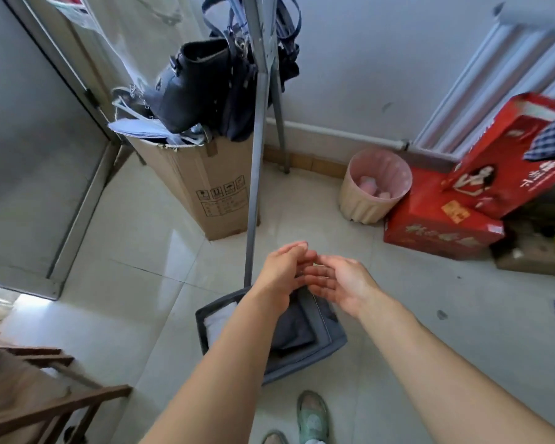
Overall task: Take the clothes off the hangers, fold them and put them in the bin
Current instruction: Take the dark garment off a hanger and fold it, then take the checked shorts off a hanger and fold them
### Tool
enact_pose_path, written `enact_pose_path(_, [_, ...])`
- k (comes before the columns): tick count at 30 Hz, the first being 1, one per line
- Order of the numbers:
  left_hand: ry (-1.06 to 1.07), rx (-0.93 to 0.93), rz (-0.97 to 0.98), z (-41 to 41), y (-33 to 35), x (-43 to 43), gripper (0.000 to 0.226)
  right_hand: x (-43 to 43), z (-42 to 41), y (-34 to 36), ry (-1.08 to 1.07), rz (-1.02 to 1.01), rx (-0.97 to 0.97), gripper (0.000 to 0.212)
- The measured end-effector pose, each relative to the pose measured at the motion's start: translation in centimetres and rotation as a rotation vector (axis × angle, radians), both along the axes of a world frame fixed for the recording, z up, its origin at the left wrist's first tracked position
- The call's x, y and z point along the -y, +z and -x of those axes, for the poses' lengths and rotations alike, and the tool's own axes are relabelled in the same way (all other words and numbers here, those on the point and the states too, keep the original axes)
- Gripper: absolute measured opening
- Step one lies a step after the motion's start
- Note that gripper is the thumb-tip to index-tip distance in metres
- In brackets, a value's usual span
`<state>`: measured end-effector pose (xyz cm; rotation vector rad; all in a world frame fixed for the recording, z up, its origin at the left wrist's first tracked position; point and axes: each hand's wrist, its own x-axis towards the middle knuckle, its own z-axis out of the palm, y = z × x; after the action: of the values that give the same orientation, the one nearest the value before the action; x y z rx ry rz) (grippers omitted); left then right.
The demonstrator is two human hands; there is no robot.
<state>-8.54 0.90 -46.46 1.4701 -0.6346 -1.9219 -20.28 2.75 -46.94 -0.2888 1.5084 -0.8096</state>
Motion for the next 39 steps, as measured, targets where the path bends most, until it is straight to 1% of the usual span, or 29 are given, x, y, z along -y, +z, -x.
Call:
enact_pose_path(3, [-0.003, -0.056, 0.060, 0.3, 4.8, -1.7, 0.023, -1.7, 0.6, 5.2, 0.047, 0.113, -0.035, 0.022])
enact_pose_path(4, [-0.020, -0.064, 0.087, 0.7, 7.0, -2.3, 0.023, -2.5, 1.0, 7.3, 0.057, 0.151, -0.054, 0.023])
enact_pose_path(11, [-0.146, -0.126, 0.233, 4.2, 16.7, -6.2, 0.022, -7.5, 5.5, 17.7, 0.115, 0.332, -0.227, 0.023])
enact_pose_path(19, [-0.246, -0.173, 0.391, 10.1, 25.3, -10.1, 0.027, -11.6, 11.4, 26.8, 0.137, 0.482, -0.372, 0.021])
enact_pose_path(23, [-0.280, -0.214, 0.434, 14.1, 28.8, -12.0, 0.022, -14.1, 15.4, 30.2, 0.141, 0.551, -0.441, 0.018])
enact_pose_path(26, [-0.340, -0.180, 0.486, 17.1, 30.5, -13.2, 0.024, -15.7, 18.8, 32.3, 0.143, 0.608, -0.592, 0.017])
enact_pose_path(31, [-0.450, -0.176, 0.542, 22.5, 33.6, -16.1, 0.020, -18.8, 24.8, 36.1, 0.073, 0.666, -0.802, 0.020])
enact_pose_path(34, [-0.493, -0.189, 0.583, 25.0, 35.0, -17.0, 0.021, -20.0, 27.5, 38.3, 0.004, 0.751, -0.921, 0.020])
enact_pose_path(37, [-0.511, -0.214, 0.614, 27.2, 36.9, -17.5, 0.022, -20.1, 29.7, 41.2, -0.132, 0.884, -1.162, 0.020])
enact_pose_path(39, [-0.519, -0.226, 0.643, 28.6, 37.9, -17.6, 0.022, -20.0, 31.4, 43.1, -0.255, 0.938, -1.409, 0.014])
